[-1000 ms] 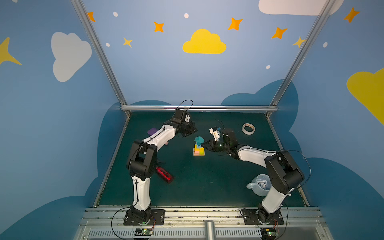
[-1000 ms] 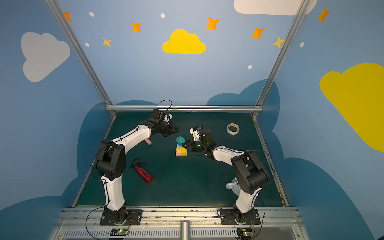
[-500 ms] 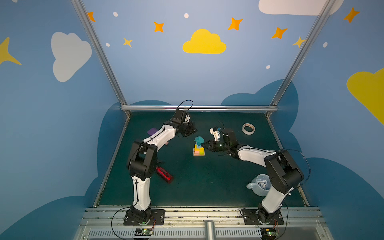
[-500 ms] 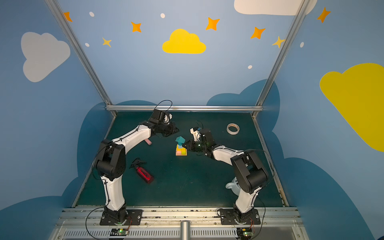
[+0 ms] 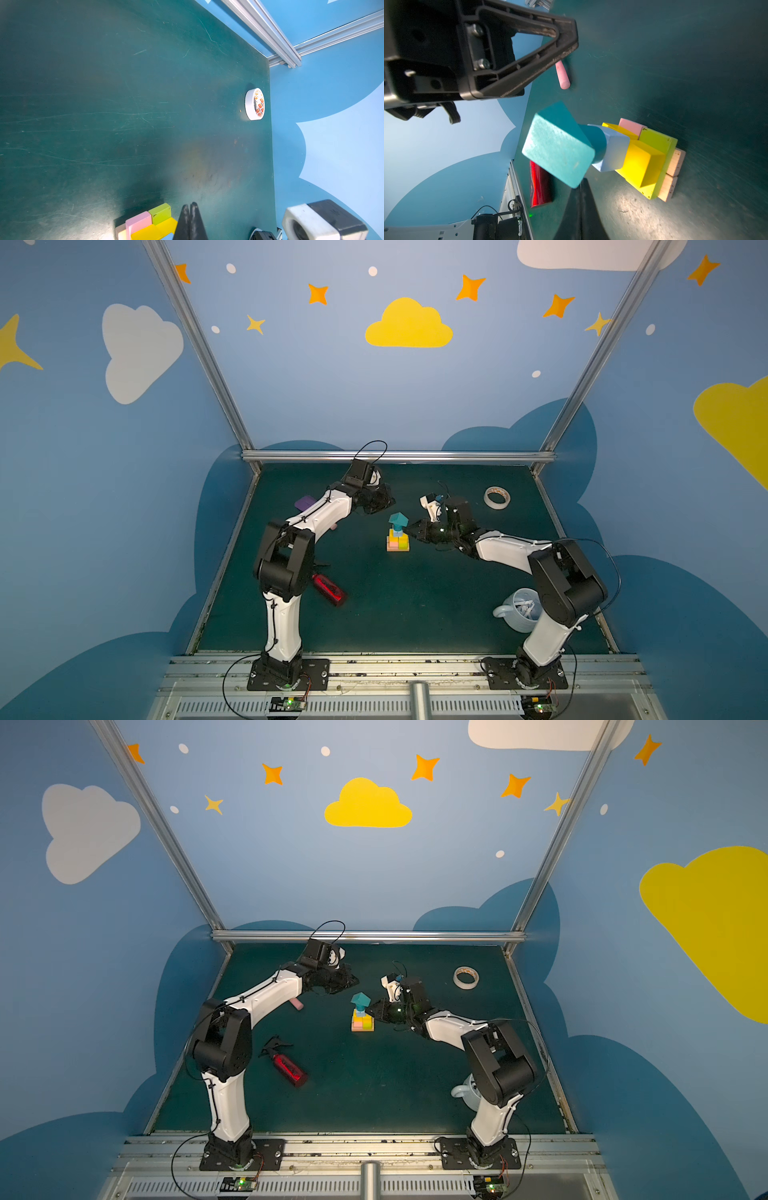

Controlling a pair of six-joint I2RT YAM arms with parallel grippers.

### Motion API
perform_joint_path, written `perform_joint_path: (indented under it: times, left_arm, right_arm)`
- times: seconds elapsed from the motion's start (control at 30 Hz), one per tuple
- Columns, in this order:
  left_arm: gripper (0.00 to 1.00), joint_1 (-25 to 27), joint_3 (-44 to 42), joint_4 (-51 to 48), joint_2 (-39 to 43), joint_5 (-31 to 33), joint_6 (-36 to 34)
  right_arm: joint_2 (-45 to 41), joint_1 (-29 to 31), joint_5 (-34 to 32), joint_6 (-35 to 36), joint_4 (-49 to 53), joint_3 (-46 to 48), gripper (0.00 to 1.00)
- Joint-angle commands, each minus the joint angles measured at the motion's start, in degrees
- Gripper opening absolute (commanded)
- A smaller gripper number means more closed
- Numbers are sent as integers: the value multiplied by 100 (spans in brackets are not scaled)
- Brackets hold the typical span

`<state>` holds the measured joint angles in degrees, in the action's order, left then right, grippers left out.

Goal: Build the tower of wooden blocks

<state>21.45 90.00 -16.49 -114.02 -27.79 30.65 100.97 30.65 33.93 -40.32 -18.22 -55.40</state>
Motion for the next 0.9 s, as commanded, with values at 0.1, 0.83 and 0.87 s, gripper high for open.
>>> perform_joint_path:
  times: [0.1,0.83,0.87]
  left_arm:
    - [4,26,-123,6,172,-25,-82]
    - [4,37,-207,6,234,-16,-99]
    - [4,35,-218,6,231,-15,-102]
  right_arm:
    - [108,-42,25,-77,-138,-151,0]
    - [152,-59,60,-124,-202,-208,0]
    - [151,-59,52,-126,-193,-208,0]
